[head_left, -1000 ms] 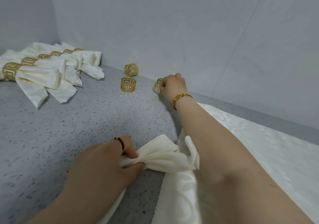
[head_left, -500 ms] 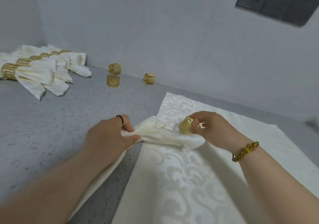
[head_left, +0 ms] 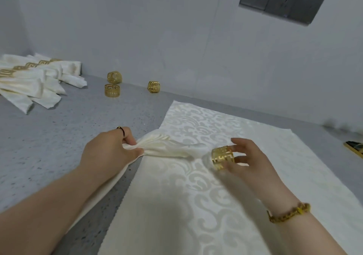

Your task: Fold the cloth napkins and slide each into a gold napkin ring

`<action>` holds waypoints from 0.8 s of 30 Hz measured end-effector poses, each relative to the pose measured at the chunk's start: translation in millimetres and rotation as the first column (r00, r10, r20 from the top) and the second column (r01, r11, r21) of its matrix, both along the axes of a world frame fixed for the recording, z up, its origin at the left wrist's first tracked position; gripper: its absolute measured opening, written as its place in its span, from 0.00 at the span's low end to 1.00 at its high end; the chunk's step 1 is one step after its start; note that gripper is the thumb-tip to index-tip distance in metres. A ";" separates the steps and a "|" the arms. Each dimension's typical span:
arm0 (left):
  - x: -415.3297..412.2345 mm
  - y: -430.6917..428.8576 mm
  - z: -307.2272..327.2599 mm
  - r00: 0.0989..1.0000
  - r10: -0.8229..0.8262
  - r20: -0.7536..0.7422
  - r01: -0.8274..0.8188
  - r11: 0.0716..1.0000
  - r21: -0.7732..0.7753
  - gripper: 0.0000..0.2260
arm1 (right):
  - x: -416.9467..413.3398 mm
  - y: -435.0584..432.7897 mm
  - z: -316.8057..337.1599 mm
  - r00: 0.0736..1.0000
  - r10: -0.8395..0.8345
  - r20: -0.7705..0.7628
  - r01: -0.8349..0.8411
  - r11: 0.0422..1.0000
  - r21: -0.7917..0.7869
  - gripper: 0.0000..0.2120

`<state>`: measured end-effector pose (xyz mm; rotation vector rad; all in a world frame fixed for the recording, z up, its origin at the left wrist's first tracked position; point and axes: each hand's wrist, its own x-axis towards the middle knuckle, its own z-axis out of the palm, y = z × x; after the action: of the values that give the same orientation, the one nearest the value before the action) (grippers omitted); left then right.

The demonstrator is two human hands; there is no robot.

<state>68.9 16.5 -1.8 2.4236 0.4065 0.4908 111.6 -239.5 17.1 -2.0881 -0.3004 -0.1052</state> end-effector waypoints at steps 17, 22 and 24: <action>-15.5 -35.8 4.6 0.995 -0.056 0.087 0.056 0.998 0.002 0.09 | -17.5 20.5 -9.2 0.965 0.222 0.142 -0.241 0.961 0.135 0.25; -19.1 -41.3 5.3 0.991 -0.087 0.104 0.092 0.995 -0.047 0.10 | -15.1 19.9 -10.0 0.965 0.212 0.158 -0.235 0.961 0.147 0.25; -19.9 -41.6 5.0 0.989 -0.103 0.109 0.111 0.992 -0.064 0.09 | -13.9 20.3 -10.3 0.966 0.220 0.134 -0.243 0.951 0.190 0.24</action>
<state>49.0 -25.1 3.3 2.3265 0.2428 0.5451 97.7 -219.2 6.8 -1.8315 -0.5763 -0.1070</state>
